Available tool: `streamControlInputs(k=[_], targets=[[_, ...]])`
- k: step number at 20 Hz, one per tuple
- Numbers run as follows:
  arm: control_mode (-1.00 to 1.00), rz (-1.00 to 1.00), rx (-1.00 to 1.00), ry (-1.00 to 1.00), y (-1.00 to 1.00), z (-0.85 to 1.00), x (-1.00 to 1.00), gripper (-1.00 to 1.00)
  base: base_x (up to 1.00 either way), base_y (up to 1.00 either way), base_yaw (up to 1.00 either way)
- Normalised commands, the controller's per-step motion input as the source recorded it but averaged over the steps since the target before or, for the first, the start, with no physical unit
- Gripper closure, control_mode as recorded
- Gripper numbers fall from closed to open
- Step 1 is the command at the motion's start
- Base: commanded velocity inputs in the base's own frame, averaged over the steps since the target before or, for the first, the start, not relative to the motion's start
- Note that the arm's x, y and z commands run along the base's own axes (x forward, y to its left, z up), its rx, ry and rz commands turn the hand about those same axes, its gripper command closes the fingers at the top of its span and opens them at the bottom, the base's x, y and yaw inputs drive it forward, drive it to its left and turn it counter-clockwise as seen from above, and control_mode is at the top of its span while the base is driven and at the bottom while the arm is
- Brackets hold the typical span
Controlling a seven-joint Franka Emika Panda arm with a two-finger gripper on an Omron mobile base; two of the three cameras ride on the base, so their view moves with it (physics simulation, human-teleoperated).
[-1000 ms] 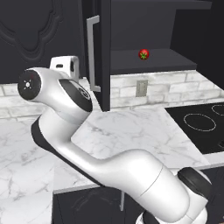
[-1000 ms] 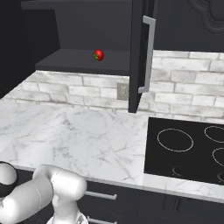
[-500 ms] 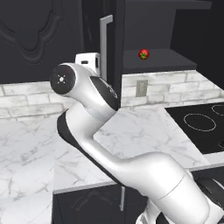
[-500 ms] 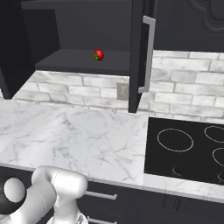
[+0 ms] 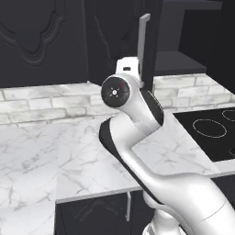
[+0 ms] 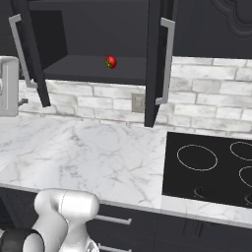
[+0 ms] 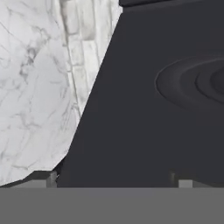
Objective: Pick the tomato from the counter and place it in the cabinet. Then close the cabinet.
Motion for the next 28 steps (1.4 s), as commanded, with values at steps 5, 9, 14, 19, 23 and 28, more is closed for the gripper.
streamControlInputs(k=[5,9,14,19,23,28], targets=[[-1.0,0.0,0.01,0.01,-0.96,0.0,0.97,-1.0,0.0,0.0,0.0],[-1.0,0.0,0.01,0.1,-0.79,0.0,1.0,-1.0,0.0,0.0,0.0],[-1.0,0.0,0.0,0.16,-0.55,0.0,1.0,-1.0,0.0,0.0,0.0],[-1.0,0.0,0.0,0.19,-0.53,0.0,1.0,-1.0,0.0,0.0,0.0],[-1.0,0.01,0.0,0.18,-0.63,-0.24,1.0,-1.0,0.0,0.0,0.0],[-1.0,0.04,0.0,0.09,-0.48,-0.58,0.94,-1.0,0.0,0.0,0.0]])
